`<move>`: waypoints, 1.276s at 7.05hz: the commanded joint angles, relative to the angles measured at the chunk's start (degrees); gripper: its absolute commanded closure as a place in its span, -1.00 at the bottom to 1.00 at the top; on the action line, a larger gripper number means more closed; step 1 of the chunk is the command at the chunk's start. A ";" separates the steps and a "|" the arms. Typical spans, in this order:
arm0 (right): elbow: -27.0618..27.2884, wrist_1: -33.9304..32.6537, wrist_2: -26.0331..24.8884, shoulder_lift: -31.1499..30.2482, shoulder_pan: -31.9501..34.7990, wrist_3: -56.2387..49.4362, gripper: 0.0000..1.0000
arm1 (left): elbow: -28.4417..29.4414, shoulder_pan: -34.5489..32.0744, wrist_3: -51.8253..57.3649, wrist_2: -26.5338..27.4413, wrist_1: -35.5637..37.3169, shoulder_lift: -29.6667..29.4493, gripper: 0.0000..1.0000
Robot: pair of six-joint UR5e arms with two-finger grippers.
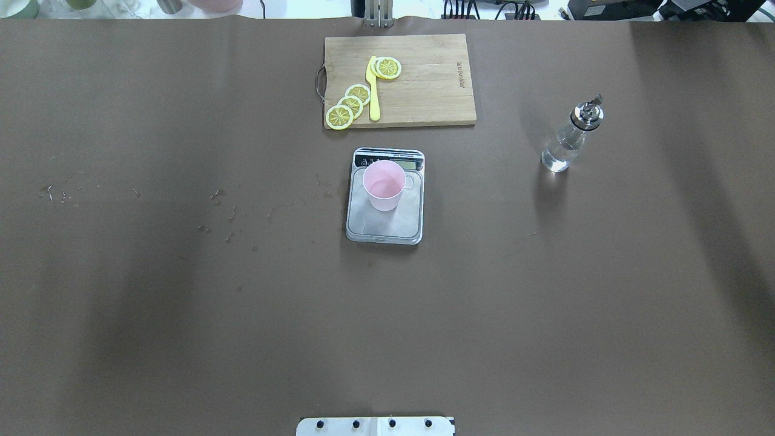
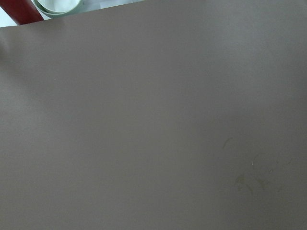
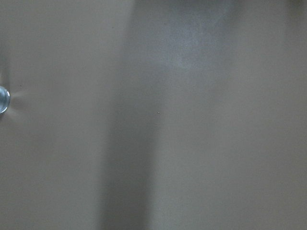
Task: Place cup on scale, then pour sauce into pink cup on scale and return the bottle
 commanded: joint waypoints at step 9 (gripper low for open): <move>-7.34 0.99 -0.95 1.85 -1.31 0.16 -1.00 | 10.98 2.82 3.80 6.68 -0.46 -4.43 -0.94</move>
